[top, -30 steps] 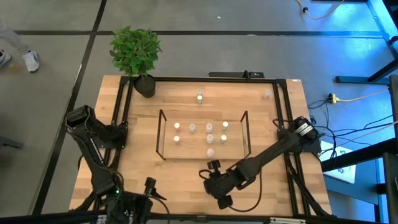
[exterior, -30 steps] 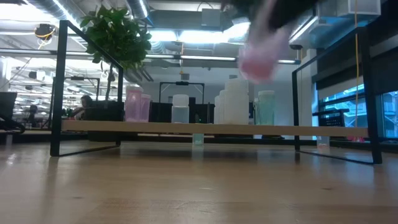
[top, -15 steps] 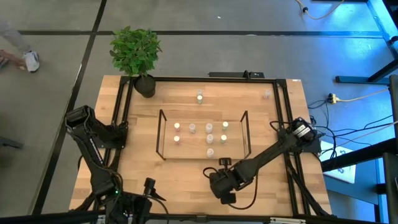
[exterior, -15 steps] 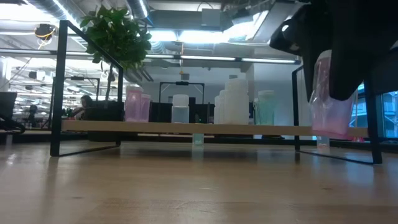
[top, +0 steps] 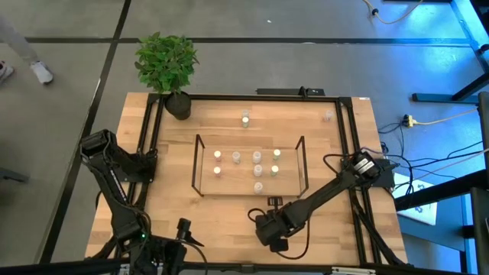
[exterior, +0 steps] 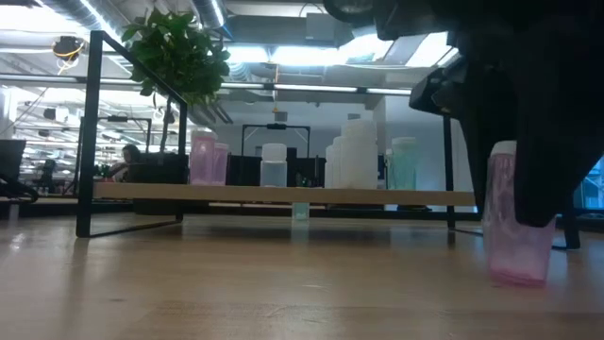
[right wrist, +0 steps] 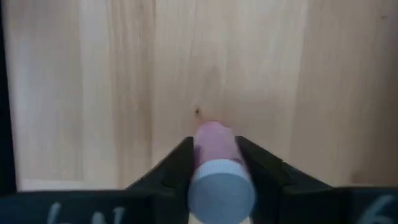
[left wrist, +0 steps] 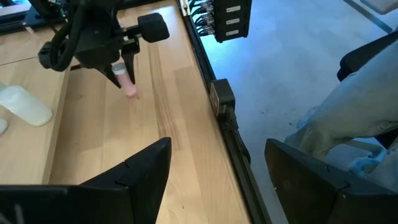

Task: Pick and place medicine bottles onto shelf by color
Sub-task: Put the pink pill bottle on the shelf aligned with the other pink pill bottles

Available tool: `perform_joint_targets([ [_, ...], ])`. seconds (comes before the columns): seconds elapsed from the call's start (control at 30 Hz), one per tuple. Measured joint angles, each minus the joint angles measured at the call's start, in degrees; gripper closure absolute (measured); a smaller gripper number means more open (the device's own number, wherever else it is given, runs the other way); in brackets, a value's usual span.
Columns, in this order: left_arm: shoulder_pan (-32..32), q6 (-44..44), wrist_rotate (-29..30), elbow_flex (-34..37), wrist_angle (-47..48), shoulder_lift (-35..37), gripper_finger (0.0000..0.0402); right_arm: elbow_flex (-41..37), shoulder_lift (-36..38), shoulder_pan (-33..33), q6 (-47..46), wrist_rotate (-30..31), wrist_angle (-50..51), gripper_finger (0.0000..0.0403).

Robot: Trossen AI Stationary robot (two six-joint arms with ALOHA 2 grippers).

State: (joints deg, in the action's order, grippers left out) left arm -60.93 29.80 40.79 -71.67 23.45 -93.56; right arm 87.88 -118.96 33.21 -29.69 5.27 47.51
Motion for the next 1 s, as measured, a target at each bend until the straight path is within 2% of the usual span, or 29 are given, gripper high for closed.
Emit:
perform_joint_targets([
  [0.5, 0.0, 0.0, 0.0, 0.0, 0.0, 0.0, 0.0149, 1.1, -0.5, 0.0, 0.2, -1.1, 0.0, 0.0289],
  [1.0, 0.0, 0.0, 0.0, 0.0, 0.0, 0.0, 0.0149, 1.2, -0.5, -0.1, 0.4, -1.0, -0.1, 0.0192],
])
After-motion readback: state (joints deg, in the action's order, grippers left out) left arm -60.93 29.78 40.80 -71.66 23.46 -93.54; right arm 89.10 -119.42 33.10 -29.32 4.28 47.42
